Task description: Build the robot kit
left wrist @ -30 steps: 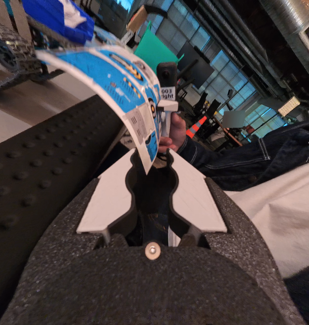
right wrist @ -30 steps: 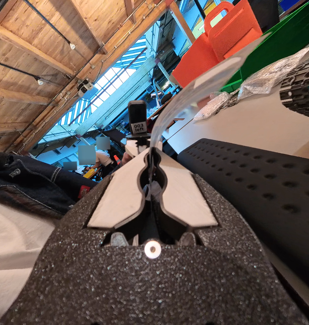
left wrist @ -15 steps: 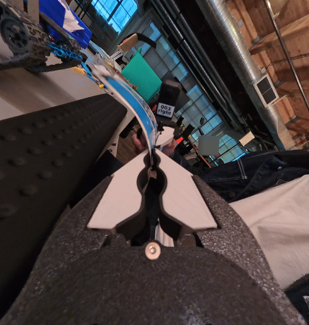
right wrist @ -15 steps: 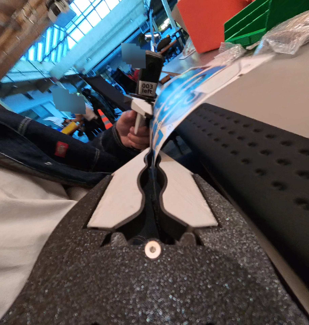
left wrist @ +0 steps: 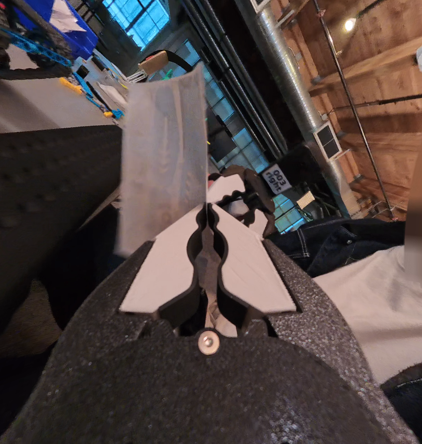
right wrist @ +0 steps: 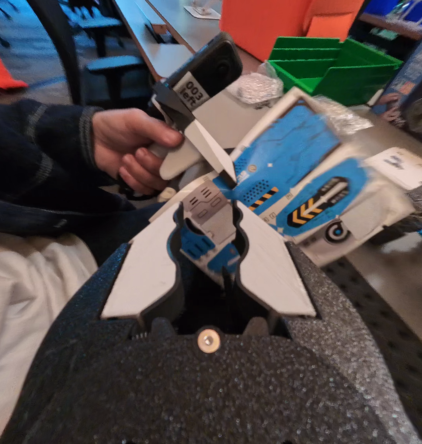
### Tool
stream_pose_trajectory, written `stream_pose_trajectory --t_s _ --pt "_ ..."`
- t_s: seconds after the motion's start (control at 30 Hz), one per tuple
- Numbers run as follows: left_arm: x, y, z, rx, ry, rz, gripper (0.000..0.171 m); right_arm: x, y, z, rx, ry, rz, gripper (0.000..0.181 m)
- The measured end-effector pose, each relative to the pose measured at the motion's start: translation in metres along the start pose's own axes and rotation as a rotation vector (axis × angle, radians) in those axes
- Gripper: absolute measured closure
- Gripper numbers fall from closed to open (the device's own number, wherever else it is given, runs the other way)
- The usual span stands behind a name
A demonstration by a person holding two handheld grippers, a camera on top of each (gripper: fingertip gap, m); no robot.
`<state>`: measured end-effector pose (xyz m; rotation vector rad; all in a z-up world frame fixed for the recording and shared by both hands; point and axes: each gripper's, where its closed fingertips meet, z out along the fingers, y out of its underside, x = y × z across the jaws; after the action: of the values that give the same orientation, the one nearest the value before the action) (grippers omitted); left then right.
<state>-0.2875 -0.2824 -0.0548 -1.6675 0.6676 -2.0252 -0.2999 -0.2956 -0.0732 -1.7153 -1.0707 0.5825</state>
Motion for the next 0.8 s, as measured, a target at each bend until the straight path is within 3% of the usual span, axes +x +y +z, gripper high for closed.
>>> stream_pose_trajectory --t_s 0.1,0.23,0.3,0.33,0.37,0.43,0.5,0.53,0.6,0.63,0.67,0.73,0.8 --pt "0.014 0.002 0.002 0.000 0.075 -0.002 0.171 0.001 -0.002 0.000 0.021 -0.016 0.066 0.142" --pt "0.014 -0.002 -0.003 0.024 0.094 0.004 0.171 0.031 -0.012 -0.023 0.103 0.111 0.035 0.138" --pt "0.021 -0.008 -0.009 0.051 0.149 -0.017 0.171 0.066 -0.009 -0.045 0.157 0.162 0.158 0.118" --pt "0.025 -0.010 -0.010 0.061 0.185 -0.028 0.171 0.075 -0.002 -0.050 0.180 0.110 0.275 0.106" --pt "0.029 -0.011 -0.011 0.067 0.213 -0.036 0.171 0.073 0.006 -0.049 0.186 -0.006 0.405 0.108" --pt "0.028 -0.009 -0.009 0.059 0.226 -0.047 0.171 0.051 0.010 -0.043 0.220 -0.265 0.580 0.118" --pt "0.027 -0.004 -0.007 0.048 0.228 -0.056 0.171 0.040 0.011 -0.037 0.237 -0.375 0.663 0.136" --pt "0.028 -0.005 -0.006 0.053 0.233 -0.061 0.171 0.035 0.013 -0.033 0.215 -0.431 0.700 0.137" --pt "0.027 -0.005 -0.007 0.058 0.227 -0.060 0.171 0.040 0.019 -0.026 0.213 -0.424 0.752 0.142" --pt "0.027 -0.005 -0.008 0.058 0.220 -0.052 0.171 0.038 0.017 -0.028 0.245 -0.465 0.773 0.153" --pt "0.029 -0.006 -0.010 0.060 0.231 -0.046 0.171 0.037 0.016 -0.030 0.268 -0.511 0.816 0.152" --pt "0.039 -0.009 -0.014 0.071 0.292 -0.049 0.171 0.050 0.026 -0.024 0.259 -0.463 0.891 0.123" --pt "0.035 -0.004 -0.012 0.048 0.269 -0.044 0.171 0.050 0.028 -0.026 0.282 -0.528 0.935 0.126"
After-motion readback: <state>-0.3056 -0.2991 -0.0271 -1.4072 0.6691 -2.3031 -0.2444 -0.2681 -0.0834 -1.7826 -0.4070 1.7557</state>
